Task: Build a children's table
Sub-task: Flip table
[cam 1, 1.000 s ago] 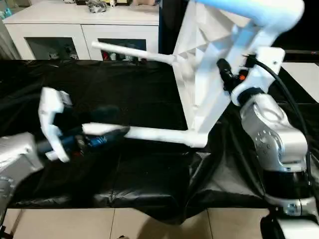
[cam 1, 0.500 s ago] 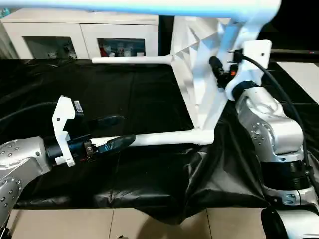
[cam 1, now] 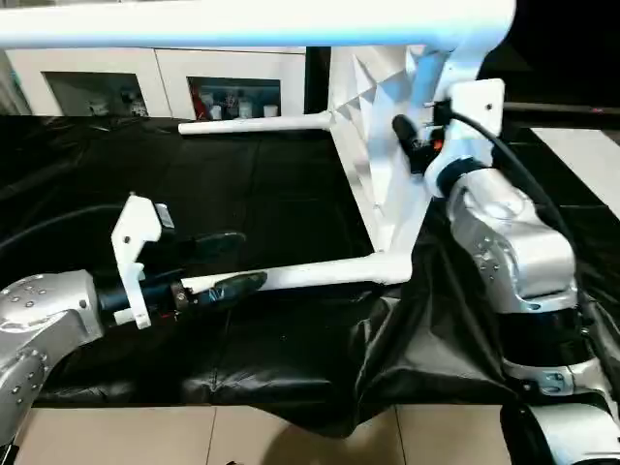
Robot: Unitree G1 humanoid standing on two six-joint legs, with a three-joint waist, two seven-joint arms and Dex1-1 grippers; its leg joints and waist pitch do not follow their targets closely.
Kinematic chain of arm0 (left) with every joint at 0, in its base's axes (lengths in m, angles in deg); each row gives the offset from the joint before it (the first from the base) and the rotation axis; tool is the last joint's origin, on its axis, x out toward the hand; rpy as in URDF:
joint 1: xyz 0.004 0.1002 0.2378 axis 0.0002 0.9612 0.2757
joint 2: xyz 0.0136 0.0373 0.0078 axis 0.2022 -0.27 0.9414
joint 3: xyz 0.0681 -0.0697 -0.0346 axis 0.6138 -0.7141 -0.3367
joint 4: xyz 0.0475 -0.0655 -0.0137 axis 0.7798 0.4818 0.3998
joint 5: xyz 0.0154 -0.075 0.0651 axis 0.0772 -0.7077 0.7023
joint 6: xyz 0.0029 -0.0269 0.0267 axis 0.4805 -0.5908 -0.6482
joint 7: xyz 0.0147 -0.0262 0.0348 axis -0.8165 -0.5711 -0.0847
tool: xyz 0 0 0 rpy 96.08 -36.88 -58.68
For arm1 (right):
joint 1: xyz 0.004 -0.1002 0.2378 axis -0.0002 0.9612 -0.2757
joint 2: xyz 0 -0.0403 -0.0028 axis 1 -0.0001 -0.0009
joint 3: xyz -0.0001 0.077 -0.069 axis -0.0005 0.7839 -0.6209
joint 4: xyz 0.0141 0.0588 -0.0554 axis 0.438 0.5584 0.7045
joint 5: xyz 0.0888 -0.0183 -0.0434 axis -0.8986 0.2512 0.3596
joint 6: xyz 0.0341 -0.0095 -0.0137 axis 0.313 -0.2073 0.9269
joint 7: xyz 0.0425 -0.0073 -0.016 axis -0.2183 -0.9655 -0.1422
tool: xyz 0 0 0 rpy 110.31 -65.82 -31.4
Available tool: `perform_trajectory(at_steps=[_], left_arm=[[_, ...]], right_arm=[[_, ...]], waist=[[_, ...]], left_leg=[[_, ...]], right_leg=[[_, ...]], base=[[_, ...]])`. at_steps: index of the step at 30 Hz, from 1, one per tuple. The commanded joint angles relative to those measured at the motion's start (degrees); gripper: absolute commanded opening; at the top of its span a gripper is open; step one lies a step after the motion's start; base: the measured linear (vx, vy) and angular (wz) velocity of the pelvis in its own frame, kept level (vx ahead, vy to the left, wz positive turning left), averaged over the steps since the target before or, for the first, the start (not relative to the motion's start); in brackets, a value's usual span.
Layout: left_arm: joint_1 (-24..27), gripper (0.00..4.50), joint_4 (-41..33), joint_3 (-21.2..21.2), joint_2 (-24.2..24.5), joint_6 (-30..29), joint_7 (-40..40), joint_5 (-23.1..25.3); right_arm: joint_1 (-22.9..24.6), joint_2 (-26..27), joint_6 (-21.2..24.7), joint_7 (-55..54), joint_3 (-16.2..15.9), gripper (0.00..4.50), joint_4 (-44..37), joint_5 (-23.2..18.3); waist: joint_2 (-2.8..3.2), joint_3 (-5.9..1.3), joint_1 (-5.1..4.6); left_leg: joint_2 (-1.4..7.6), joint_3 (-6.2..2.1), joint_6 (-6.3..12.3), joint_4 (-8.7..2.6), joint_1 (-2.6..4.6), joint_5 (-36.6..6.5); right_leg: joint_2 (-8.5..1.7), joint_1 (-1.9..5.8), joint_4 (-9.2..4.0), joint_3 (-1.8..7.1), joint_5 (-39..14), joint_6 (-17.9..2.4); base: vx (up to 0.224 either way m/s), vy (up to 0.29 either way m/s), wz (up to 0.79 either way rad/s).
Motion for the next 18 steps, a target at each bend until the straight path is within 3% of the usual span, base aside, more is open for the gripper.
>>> perform_trajectory(at_steps=[1, 9, 11, 18], left_arm=[[0.26, 3.58, -1.07, 0.65, 0.03, 0.06, -0.24, 0.90], [-0.67, 3.58, -0.39, 2.03, -0.92, 0.44, -0.02, 2.77], [-0.86, 3.58, 0.47, 3.06, -3.03, 2.49, 1.58, 5.01], [-0.20, 3.58, 1.05, 5.41, -7.83, 5.53, 4.81, 7.94]], right_arm=[[0.00, 0.00, 0.08, 0.23, 0.26, 3.12, 0.40, 0.74], [2.13, 2.13, -6.96, 2.56, -0.31, 3.81, 2.73, 1.18], [4.56, 2.65, -11.27, 4.90, -0.82, 3.81, 3.36, 0.98], [9.11, 3.57, -16.94, 7.14, -0.24, 3.81, 5.99, 0.79]], waist=[[0.79, -2.58, -0.01], [1.25, -2.53, -0.08], [1.08, -2.51, -0.10], [1.11, -2.54, -0.10]], left_leg=[[1.91, -1.09, -6.79, -4.84, 1.49, -20.11], [1.94, -0.97, -6.63, -4.75, 1.48, -19.00], [1.99, -0.94, -6.31, -4.76, 1.44, -19.25], [2.07, -1.04, -5.48, -4.79, 1.38, -19.77]], right_leg=[[-2.84, 1.07, -4.44, 2.02, -15.32, -5.40], [-2.78, 1.15, -4.24, 2.03, -12.49, -6.52], [-2.87, 1.28, -4.40, 2.07, -12.87, -6.75], [-2.99, 1.39, -4.56, 2.06, -14.20, -7.08]], base=[[0.000, 0.000, 0.00], [0.000, 0.000, 0.00], [0.000, 0.000, 0.00], [0.000, 0.000, 0.00]])
